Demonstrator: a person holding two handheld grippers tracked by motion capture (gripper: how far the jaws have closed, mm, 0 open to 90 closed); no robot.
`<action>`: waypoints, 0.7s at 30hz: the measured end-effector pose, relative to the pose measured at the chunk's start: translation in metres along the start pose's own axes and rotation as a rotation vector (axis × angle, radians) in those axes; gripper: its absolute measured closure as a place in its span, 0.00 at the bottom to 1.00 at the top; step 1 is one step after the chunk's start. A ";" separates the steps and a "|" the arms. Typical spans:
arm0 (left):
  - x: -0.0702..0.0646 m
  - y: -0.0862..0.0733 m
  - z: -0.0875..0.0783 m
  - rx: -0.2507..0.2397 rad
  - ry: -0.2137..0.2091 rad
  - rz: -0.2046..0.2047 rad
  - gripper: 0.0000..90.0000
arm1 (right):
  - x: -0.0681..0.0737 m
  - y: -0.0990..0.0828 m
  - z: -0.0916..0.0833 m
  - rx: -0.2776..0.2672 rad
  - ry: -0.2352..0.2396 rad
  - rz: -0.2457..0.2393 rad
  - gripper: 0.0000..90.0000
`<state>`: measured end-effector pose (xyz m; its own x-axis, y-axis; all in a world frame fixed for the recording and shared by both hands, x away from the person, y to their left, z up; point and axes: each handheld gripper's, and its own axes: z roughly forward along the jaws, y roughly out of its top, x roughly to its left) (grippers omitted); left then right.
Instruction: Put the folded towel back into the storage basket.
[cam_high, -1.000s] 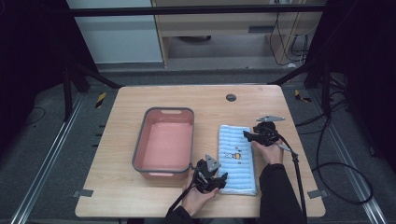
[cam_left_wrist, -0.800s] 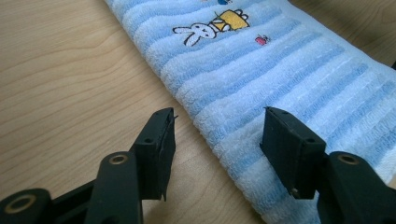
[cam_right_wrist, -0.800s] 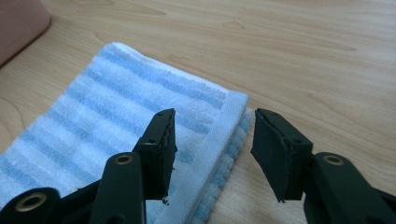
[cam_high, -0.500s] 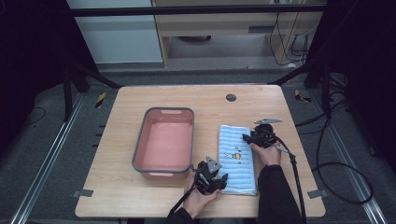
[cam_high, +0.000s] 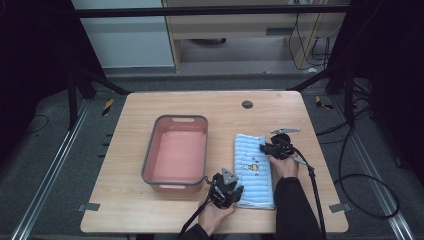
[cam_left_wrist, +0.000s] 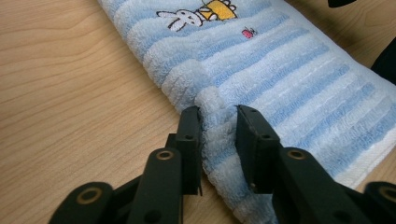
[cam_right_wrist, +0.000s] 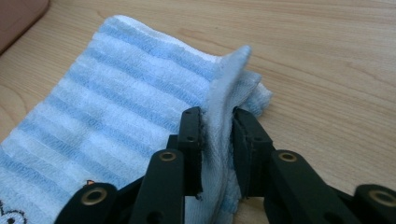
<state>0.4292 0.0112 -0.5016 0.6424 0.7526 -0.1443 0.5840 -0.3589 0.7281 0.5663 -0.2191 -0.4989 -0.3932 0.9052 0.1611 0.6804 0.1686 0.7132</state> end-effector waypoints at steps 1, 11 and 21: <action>0.000 0.000 0.000 0.004 -0.001 -0.002 0.82 | 0.001 0.000 0.000 0.003 0.005 0.007 0.88; 0.000 0.000 -0.005 -0.040 -0.014 -0.021 0.91 | 0.003 0.004 -0.012 -0.045 0.030 0.018 0.90; -0.003 0.017 -0.035 -0.099 -0.014 0.044 0.92 | 0.011 0.024 -0.053 -0.166 0.055 -0.005 0.90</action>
<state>0.4204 0.0221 -0.4654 0.6735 0.7294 -0.1197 0.5036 -0.3343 0.7966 0.5453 -0.2258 -0.4440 -0.4327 0.8811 0.1907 0.5688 0.1027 0.8160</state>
